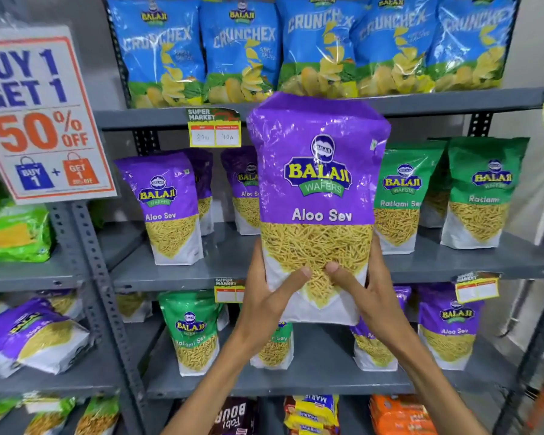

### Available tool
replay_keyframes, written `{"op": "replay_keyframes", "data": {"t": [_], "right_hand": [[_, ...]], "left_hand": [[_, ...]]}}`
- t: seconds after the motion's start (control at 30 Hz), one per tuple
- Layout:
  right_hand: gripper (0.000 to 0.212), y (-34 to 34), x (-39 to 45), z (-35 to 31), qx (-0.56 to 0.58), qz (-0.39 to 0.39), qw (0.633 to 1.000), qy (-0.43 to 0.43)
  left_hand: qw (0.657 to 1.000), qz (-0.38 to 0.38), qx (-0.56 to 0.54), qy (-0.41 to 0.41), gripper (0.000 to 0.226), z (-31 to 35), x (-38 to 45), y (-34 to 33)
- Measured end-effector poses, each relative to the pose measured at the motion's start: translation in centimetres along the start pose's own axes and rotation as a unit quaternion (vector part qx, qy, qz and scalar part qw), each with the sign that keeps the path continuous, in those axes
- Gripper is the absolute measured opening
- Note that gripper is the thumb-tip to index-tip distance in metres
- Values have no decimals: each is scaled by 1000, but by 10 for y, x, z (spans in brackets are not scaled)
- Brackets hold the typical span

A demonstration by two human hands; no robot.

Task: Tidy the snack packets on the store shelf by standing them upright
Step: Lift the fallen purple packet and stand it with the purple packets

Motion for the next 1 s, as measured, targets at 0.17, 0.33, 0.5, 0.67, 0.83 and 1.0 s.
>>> {"op": "replay_keyframes", "data": {"t": [0.17,0.33,0.5,0.67,0.83,1.0], "right_hand": [[62,-1,39,73,31,-23,997,-73],[64,-23,102,149,30,-12,992,-119],[69,-61,157,190,44,-23,991,-128],[71,-103,188,215,37,-41,989,-134],[61,-131,189,230,11,-70,991,-116],[71,-129,172,247,-27,-114,982,-147]], "left_hand": [[994,-65,52,66,72,-56,43,17],[988,-59,88,110,74,-117,108,49],[983,-19,112,145,71,-157,156,93],[981,12,122,150,71,-165,175,135],[981,21,121,149,74,-173,177,166],[974,-22,153,165,107,-186,171,185]]}}
Point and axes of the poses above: each hand's wrist, its own x-axis towards the middle knuckle, its own y-axis out of the back of the hand, z = x × y, the point moved 8 cm from there along x, towards the middle knuckle, and after that the axes turned 6 degrees about -x, right-handed, at the moved point
